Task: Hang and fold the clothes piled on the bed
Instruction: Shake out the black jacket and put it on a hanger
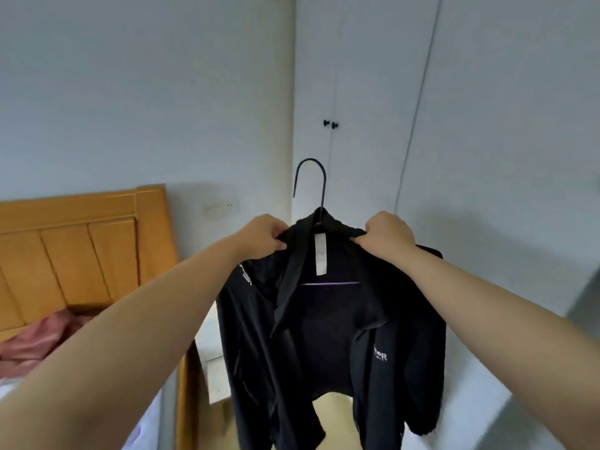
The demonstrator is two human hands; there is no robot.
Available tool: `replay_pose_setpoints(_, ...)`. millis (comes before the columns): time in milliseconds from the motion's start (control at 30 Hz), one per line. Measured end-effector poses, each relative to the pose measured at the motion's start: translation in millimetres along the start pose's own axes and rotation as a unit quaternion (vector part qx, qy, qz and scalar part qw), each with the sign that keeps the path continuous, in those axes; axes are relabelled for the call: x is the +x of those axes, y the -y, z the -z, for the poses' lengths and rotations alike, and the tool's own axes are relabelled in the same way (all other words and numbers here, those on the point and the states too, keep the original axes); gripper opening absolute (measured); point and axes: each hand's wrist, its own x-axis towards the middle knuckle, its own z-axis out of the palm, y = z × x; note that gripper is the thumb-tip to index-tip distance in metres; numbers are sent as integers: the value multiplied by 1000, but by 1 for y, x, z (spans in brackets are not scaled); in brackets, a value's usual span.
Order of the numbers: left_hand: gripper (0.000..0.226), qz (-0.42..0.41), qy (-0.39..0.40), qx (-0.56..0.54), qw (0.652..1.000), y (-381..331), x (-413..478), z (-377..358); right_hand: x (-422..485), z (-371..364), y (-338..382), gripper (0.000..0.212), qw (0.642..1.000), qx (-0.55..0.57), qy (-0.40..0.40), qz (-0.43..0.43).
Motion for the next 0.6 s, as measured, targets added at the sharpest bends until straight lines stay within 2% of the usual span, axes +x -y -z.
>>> replay_pose_setpoints(67, 12, -31, -14, 34, 999, -21, 20, -22, -7, 11, -29, 46, 1000, -4, 1, -28)
replay_pose_setpoints(233, 13, -97, -22, 47, 994, -64, 61, -63, -25, 38, -86, 47, 994, -16, 6, -110)
replay_pose_setpoints(433, 16, -191, 43, 39, 980, -113, 90, -104, -67, 60, -125, 40, 969, -64, -90, -222)
replay_pose_setpoints(600, 17, -291, 123, 27, 949, -154, 92, -130, -126, 76, -142, 42, 930, -71, -121, -340)
